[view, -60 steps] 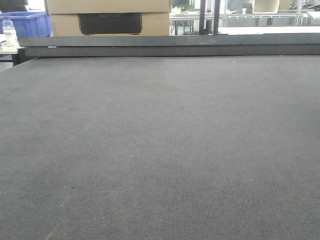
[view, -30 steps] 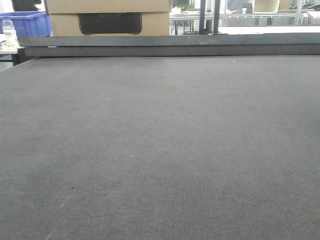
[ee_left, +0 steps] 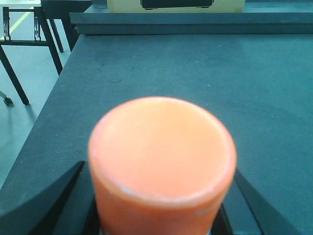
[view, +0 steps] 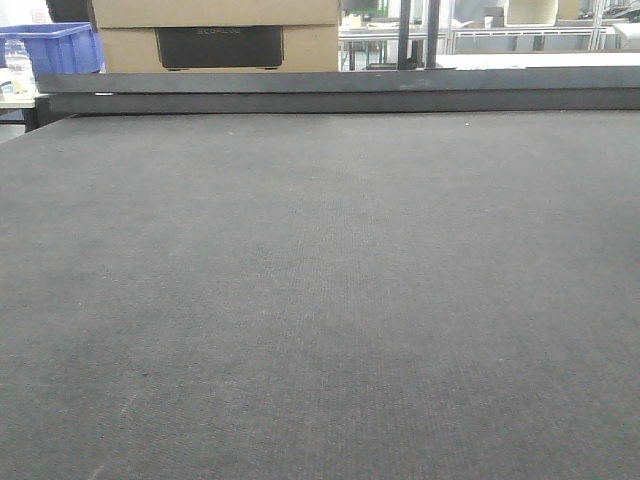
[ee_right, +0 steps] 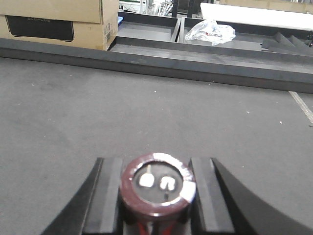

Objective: Place cylindrical capacitor in blue bin on shelf
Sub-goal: 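Lift both held cylinders off the table, then drive the base away from the table toward the bin shelf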

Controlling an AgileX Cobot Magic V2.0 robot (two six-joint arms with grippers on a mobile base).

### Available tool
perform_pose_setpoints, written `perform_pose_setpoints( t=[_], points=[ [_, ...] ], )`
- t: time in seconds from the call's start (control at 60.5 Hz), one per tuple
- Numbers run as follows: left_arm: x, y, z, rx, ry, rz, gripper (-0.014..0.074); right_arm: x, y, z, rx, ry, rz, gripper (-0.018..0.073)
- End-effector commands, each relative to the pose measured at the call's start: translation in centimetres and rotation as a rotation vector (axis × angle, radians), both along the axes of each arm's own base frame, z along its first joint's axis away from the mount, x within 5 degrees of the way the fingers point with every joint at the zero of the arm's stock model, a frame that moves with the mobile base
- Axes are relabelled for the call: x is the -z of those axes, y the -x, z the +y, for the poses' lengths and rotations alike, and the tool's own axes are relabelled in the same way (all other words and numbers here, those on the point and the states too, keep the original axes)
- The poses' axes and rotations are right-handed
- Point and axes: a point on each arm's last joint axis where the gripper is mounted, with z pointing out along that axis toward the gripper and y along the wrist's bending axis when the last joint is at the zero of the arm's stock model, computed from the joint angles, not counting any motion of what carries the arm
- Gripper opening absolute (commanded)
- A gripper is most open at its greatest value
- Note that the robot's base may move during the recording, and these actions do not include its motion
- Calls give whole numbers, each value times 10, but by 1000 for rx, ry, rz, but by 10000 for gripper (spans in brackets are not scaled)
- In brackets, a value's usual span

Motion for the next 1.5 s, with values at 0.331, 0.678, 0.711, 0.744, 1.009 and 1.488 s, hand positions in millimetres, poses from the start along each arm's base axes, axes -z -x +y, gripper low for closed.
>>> perform_pose_setpoints(
  t=[0.331, 0.678, 0.711, 0.744, 1.009, 1.488],
  points=[
    [-2, 1, -1, 9, 12, -27, -111, -5, 1, 0, 1, 5, -36, -151],
    [-2, 1, -1, 9, 12, -27, -111, -5, 1, 0, 1, 5, -36, -151],
    [-2, 1, -1, 9, 12, -27, -111, -5, 1, 0, 1, 5, -36, -151],
    [-2, 1, -1, 9, 12, -27, -111, -5, 1, 0, 1, 5, -36, -151],
    [-2, 1, -1, 9, 12, -27, -111, -5, 1, 0, 1, 5, -36, -151],
    [-2, 1, -1, 9, 12, -27, -111, -5, 1, 1, -13, 5, -36, -151]
  ],
)
